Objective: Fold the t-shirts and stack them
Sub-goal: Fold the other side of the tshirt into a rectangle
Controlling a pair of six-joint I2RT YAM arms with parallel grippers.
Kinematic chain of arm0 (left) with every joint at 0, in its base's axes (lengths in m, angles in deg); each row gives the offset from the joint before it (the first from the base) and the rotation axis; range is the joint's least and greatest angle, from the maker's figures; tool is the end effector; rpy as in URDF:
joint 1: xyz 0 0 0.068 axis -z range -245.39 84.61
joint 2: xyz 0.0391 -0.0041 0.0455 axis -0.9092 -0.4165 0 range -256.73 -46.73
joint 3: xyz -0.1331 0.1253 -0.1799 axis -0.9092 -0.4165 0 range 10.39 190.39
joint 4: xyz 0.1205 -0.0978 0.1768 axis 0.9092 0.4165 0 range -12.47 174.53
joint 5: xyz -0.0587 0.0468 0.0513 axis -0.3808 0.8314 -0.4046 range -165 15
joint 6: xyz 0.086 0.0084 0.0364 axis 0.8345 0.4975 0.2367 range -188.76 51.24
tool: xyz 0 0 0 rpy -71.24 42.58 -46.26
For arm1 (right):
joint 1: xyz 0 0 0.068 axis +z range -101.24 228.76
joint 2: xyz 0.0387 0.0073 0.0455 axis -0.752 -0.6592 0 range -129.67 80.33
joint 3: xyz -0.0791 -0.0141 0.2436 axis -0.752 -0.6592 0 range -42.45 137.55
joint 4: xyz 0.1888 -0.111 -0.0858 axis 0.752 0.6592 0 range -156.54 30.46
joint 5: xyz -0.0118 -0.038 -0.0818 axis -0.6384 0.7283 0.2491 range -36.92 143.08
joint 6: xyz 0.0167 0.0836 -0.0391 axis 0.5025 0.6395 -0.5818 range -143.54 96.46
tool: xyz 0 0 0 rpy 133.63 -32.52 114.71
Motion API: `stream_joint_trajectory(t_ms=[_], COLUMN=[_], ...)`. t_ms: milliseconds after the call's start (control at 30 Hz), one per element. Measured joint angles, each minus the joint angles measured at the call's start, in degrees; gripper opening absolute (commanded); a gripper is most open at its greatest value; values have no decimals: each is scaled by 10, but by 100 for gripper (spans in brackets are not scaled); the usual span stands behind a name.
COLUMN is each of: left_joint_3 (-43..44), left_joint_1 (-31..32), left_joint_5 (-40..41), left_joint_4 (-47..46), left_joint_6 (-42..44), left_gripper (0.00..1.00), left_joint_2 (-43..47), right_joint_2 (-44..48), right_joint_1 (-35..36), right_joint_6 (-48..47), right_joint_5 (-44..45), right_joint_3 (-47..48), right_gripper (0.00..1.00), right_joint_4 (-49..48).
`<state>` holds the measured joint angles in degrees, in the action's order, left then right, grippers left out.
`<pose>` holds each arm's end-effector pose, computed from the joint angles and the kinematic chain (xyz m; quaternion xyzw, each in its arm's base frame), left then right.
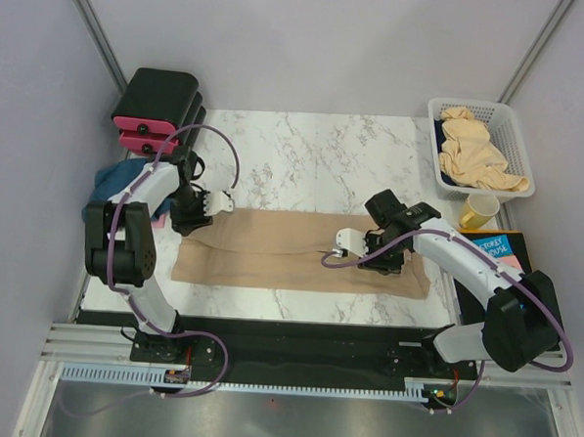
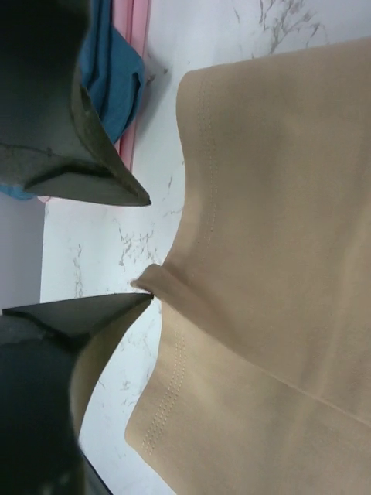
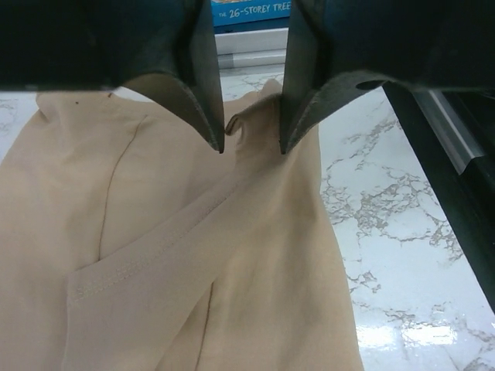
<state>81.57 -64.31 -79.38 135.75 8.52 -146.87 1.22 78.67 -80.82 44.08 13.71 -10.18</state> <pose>0.2899 -0.0120 0.1461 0.6317 0.7738 -0.0150 0.0429 0.1889 0.1240 0.1720 -0.6897 0.7138 0.0539 0.1087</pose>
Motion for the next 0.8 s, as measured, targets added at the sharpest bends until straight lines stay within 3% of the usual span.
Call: stream_joint_trajectory(t_ms=[200, 467, 800], left_joint_3=[-3, 13, 149], left_joint_1=[-1, -2, -5], left_joint_5=[12, 17, -5], left_joint_4=[15, 22, 20], left_joint_6=[4, 4, -14], left_gripper=[66, 66, 65], left_joint_2=[-5, -26, -61], right_joint_2=[-2, 0, -80], right_joint_1=[3, 6, -23], right_joint_6=[-8, -19, 73], right_joint_5=[5, 14, -36], right_joint_3=[-2, -16, 63], right_gripper=[53, 53, 52], right_joint_4=[3, 12, -55])
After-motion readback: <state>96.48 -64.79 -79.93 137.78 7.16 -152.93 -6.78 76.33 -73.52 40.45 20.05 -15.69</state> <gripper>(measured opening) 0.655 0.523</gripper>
